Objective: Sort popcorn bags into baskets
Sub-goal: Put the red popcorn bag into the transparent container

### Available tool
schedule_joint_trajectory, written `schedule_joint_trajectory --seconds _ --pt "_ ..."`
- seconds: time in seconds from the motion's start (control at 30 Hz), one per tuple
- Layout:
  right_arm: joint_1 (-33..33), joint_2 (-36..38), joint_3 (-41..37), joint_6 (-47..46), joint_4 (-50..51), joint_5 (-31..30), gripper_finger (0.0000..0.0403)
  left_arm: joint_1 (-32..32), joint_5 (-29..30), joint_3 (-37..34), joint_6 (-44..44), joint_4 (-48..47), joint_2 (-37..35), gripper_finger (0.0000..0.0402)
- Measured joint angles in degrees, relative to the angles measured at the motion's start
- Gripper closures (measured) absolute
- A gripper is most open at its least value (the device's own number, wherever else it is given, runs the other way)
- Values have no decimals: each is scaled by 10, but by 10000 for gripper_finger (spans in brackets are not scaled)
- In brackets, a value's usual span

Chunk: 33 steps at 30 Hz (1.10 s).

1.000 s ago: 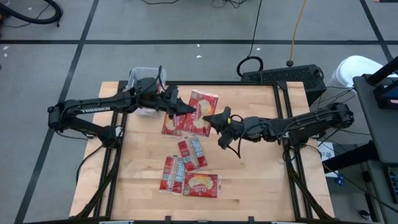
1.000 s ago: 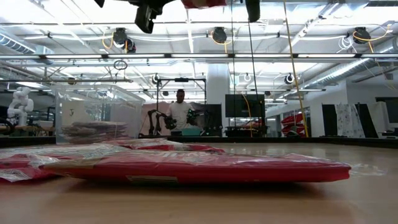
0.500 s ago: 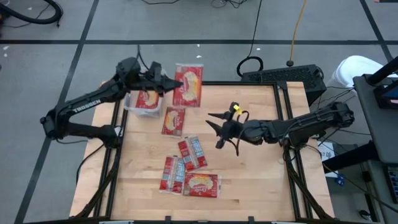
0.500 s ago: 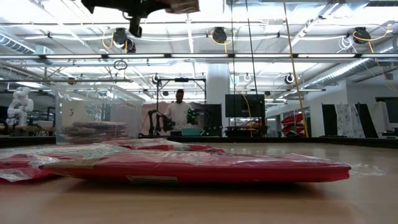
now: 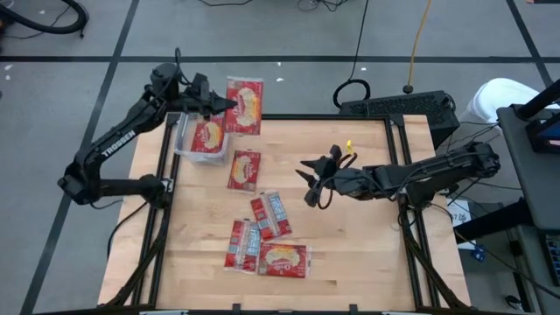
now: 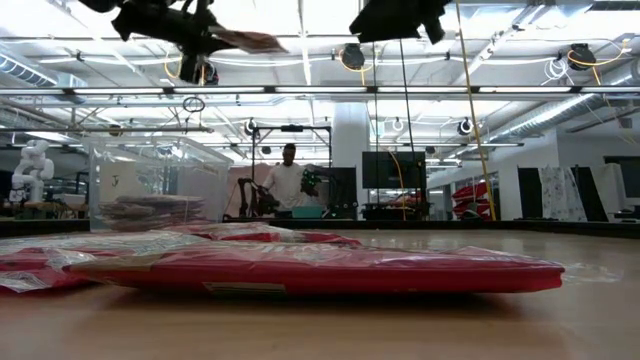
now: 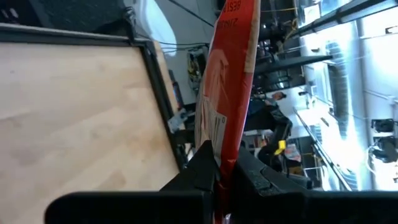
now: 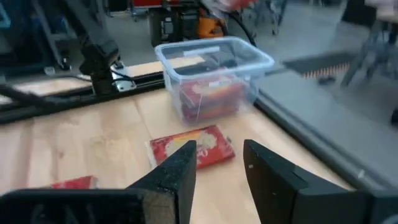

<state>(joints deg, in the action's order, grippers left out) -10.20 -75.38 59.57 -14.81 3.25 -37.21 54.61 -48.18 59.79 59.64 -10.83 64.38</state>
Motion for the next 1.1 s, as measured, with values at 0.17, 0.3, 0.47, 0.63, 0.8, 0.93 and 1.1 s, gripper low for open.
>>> schedule_joint_trajectory --seconds 0.17,0.3,0.47,0.63,0.8,0.93,1.1 --pt "19 14 0 -157 56 0 275 62 -19 0 -54 -44 0 379" --pt "43 18 0 -275 100 52 275 109 -27 0 -115 -104 0 379" --pt "77 17 0 -384 156 161 275 157 -17 0 -216 -203 1 379" --pt "95 17 0 -405 184 201 275 195 43 0 -297 -267 1 378" --pt "106 17 0 -405 180 208 275 211 86 0 -363 -299 2 378" --pt "112 17 0 -417 179 209 275 210 118 0 -403 -331 8 378" --pt "114 17 0 -432 179 209 275 209 190 -1 -470 -373 8 378"
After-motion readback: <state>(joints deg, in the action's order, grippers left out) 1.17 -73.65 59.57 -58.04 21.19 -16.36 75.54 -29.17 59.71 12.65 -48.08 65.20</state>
